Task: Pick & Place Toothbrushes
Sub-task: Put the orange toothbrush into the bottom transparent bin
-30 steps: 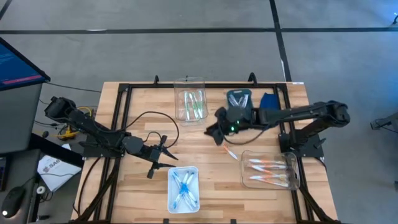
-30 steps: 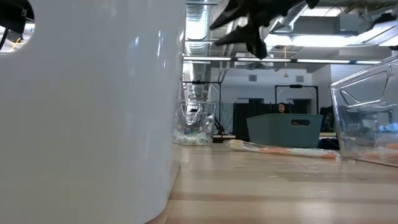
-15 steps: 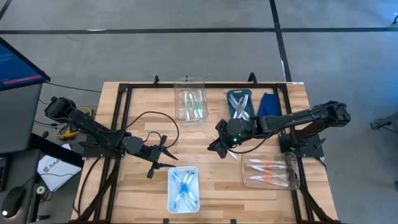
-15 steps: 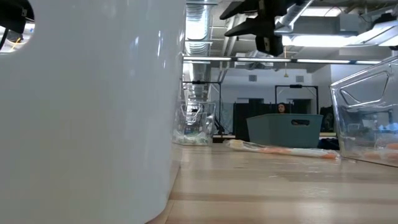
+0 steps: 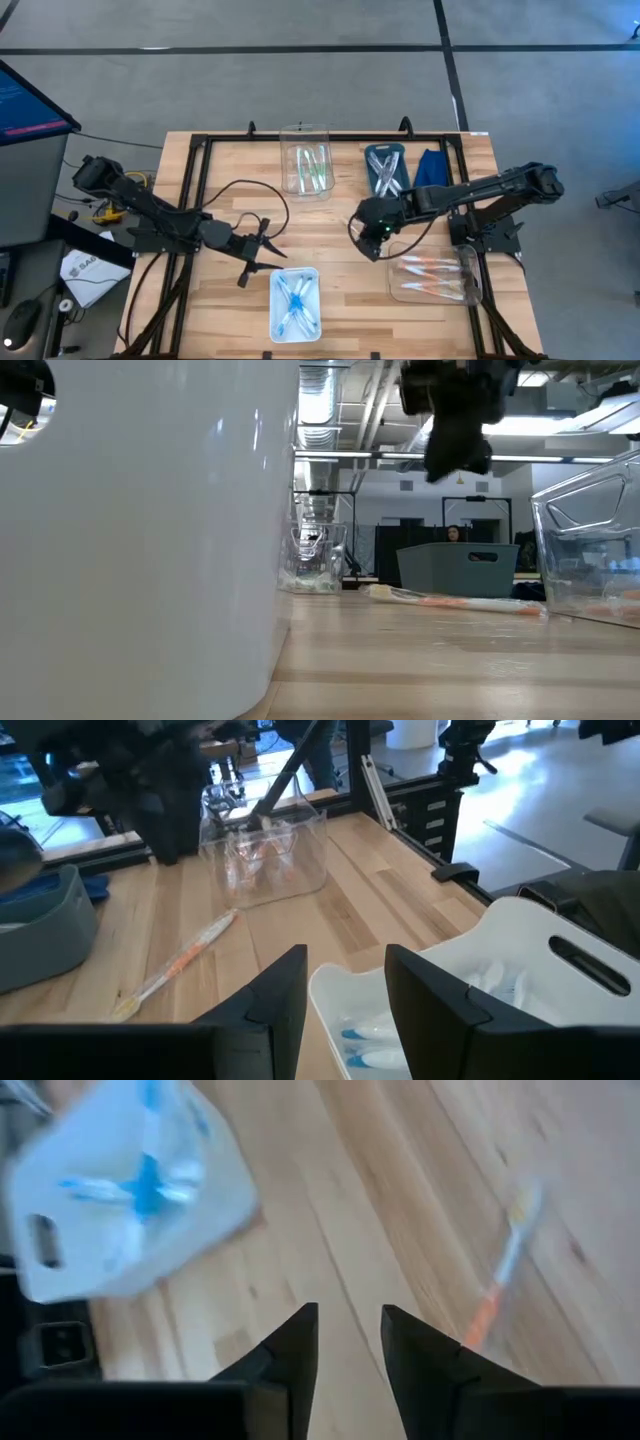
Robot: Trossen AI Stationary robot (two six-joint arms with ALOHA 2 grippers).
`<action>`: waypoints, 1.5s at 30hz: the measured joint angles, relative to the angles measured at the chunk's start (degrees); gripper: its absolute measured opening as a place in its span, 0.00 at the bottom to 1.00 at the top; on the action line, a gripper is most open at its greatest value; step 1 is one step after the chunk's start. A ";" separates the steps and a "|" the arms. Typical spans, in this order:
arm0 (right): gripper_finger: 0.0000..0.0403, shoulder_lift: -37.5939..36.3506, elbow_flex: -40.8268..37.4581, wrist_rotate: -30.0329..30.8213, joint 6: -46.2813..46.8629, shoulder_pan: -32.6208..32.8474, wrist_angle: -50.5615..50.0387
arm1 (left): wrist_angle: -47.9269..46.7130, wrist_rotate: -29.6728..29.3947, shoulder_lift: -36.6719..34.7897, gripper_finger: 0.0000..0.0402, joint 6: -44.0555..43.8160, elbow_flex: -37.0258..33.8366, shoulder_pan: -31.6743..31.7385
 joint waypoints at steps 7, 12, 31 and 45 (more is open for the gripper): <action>0.24 2.67 -0.04 0.14 5.26 -1.15 -3.42 | 0.17 -0.02 0.73 0.33 0.05 0.01 1.05; 0.24 6.45 0.01 0.14 5.19 -1.16 -3.31 | 0.29 0.02 0.78 0.33 0.03 -0.01 0.88; 0.24 18.78 -0.04 -1.27 3.86 -1.26 -8.65 | 0.22 0.02 0.78 0.33 0.01 0.01 0.92; 0.24 21.80 0.15 -0.03 2.21 -1.12 -9.64 | 0.22 0.00 0.78 0.33 -0.02 0.01 0.93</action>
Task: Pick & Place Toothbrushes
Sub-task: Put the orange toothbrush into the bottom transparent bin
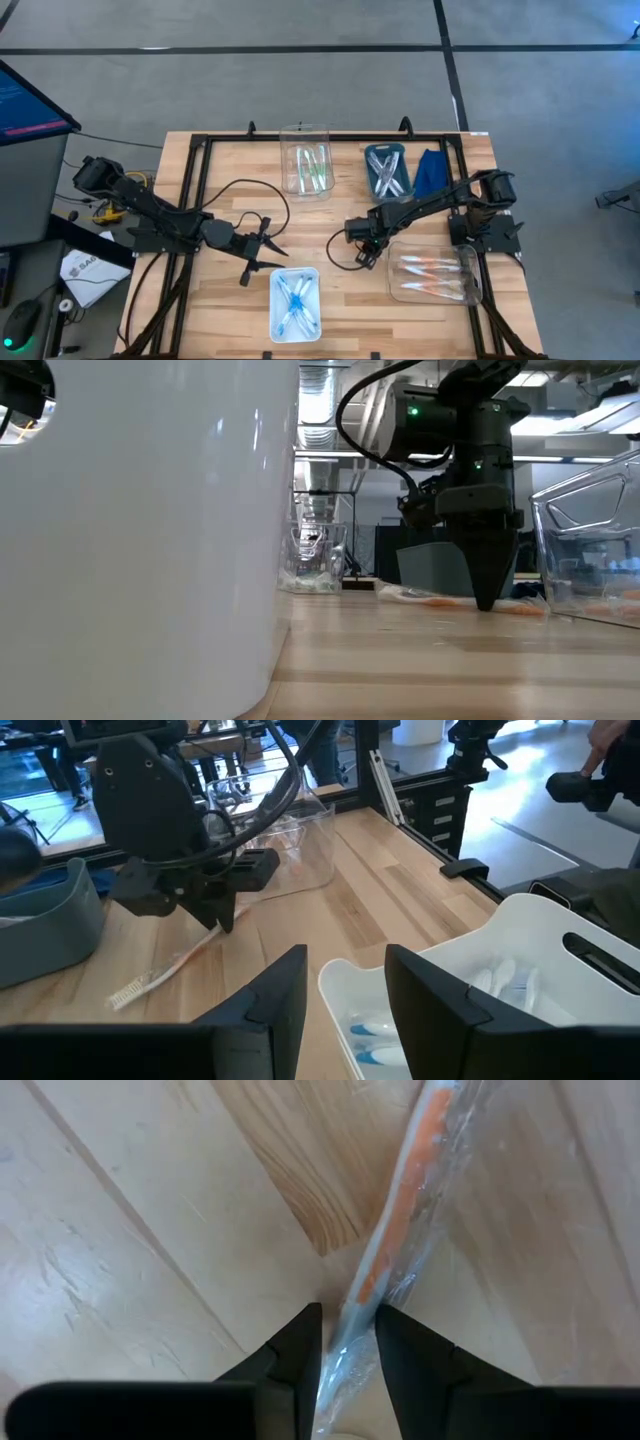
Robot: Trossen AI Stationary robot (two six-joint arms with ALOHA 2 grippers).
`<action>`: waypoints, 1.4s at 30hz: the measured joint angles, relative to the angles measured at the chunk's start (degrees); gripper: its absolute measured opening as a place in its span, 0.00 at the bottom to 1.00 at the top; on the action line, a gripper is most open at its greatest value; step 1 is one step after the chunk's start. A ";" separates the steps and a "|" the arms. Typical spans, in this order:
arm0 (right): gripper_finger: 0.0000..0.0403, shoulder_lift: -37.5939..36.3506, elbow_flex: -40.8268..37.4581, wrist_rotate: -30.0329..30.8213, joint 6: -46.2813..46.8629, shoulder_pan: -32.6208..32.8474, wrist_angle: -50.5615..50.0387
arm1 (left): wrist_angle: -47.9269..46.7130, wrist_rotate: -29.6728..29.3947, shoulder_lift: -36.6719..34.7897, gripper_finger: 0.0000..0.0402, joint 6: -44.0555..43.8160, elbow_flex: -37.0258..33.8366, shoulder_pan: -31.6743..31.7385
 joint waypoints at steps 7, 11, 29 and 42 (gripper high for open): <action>0.19 0.20 0.00 0.76 0.05 0.01 -0.73 | -0.02 0.02 0.00 0.33 0.00 0.00 0.00; 0.08 0.24 -0.02 0.92 0.76 -0.06 -0.94 | -0.02 0.00 0.00 0.33 0.00 0.00 0.02; 0.02 0.13 5.73 6.50 2.16 1.59 -1.40 | -0.10 1.70 0.00 0.33 -2.42 0.00 0.02; 0.02 -0.02 26.69 13.79 -8.10 4.94 -9.58 | -0.52 12.89 0.00 0.33 -4.64 0.00 0.02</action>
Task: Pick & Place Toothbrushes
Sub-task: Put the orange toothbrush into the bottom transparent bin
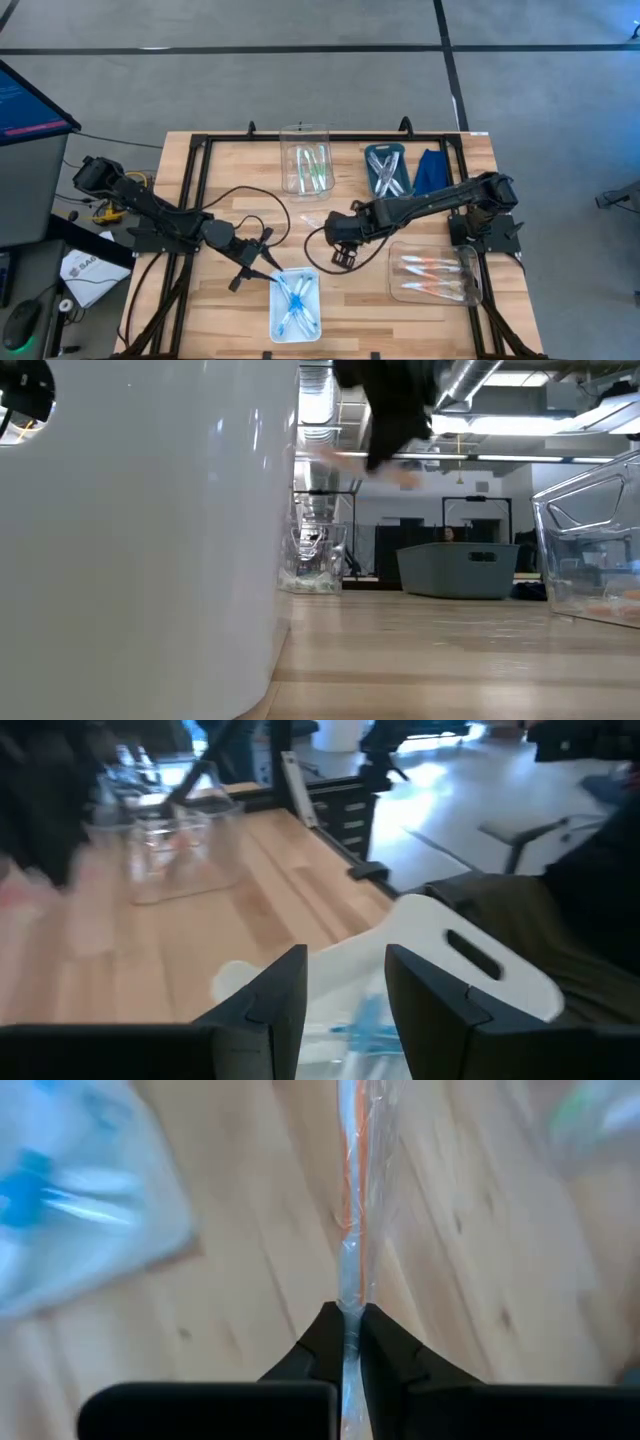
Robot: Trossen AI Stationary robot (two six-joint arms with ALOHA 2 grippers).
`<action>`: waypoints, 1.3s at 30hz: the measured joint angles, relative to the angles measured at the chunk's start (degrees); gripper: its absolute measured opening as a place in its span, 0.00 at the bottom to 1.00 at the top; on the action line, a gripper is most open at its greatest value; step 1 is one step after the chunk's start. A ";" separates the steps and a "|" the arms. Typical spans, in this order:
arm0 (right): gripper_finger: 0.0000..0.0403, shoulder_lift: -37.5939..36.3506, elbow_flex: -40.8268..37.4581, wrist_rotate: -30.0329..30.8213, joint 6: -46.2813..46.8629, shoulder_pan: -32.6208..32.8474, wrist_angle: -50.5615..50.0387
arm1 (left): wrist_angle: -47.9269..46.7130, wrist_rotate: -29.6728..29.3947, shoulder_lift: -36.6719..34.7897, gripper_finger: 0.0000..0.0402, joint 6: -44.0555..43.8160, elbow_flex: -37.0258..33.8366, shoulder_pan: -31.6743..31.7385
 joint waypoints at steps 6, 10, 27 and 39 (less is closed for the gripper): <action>0.02 -0.07 12.80 3.08 -5.79 0.05 -2.17 | -1.02 7.45 0.00 0.33 -6.29 0.00 0.00; 0.02 -0.15 19.83 9.24 -11.16 0.41 -0.68 | 0.30 8.63 -0.69 0.33 -6.10 0.00 0.00; 0.02 -0.15 25.35 15.14 -25.68 2.39 10.20 | 13.04 -12.05 -15.63 0.33 8.13 0.00 0.17; 0.02 -0.17 25.35 14.53 -34.55 5.39 27.81 | 21.89 -13.41 -16.79 0.33 13.94 0.00 0.17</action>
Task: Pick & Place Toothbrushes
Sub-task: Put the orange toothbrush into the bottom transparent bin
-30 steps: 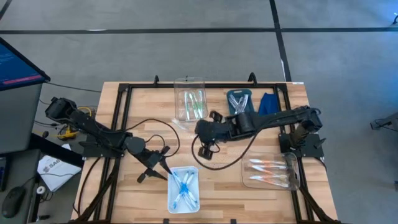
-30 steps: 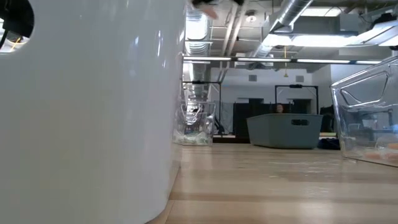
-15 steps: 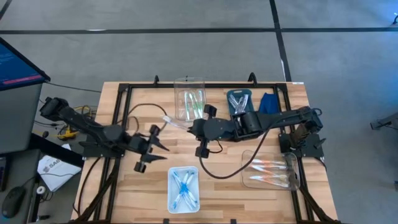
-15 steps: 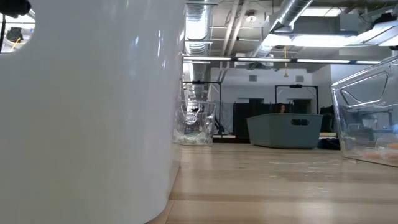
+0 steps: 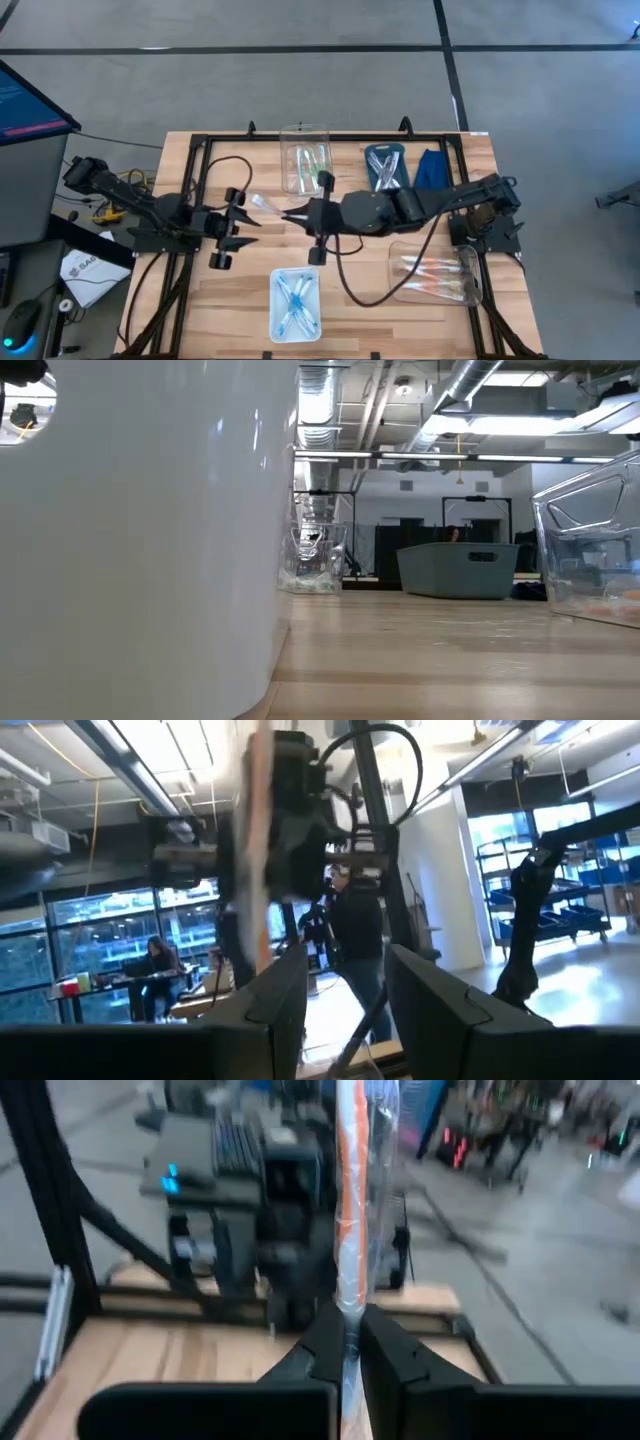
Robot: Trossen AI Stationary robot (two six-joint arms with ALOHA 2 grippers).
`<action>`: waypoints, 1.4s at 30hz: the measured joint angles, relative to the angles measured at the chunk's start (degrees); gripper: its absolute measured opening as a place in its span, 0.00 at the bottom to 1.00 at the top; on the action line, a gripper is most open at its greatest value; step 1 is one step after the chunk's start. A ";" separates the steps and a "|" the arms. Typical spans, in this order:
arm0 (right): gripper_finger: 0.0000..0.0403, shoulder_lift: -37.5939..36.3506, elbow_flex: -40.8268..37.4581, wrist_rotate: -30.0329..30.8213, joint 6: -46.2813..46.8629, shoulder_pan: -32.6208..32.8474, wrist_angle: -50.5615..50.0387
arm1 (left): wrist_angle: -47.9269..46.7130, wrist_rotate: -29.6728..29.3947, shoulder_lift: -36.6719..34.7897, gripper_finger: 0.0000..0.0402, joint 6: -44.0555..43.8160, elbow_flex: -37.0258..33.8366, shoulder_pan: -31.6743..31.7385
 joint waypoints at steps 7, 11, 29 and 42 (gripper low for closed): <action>0.02 -0.11 -3.49 -2.60 -4.55 1.97 15.01 | 1.54 0.02 0.00 0.33 -1.80 0.00 -0.02; 0.02 -0.19 -8.95 -6.84 -4.98 2.23 24.78 | 2.36 0.06 0.02 0.33 -3.38 0.00 -0.02; 0.02 -0.46 -38.19 -15.71 -3.14 0.46 83.96 | 3.91 3.04 0.02 0.33 -8.04 0.02 -0.28; 0.02 0.92 -52.13 -25.49 -1.14 -3.66 114.06 | 8.90 -1.71 1.82 0.33 -3.90 2.84 0.75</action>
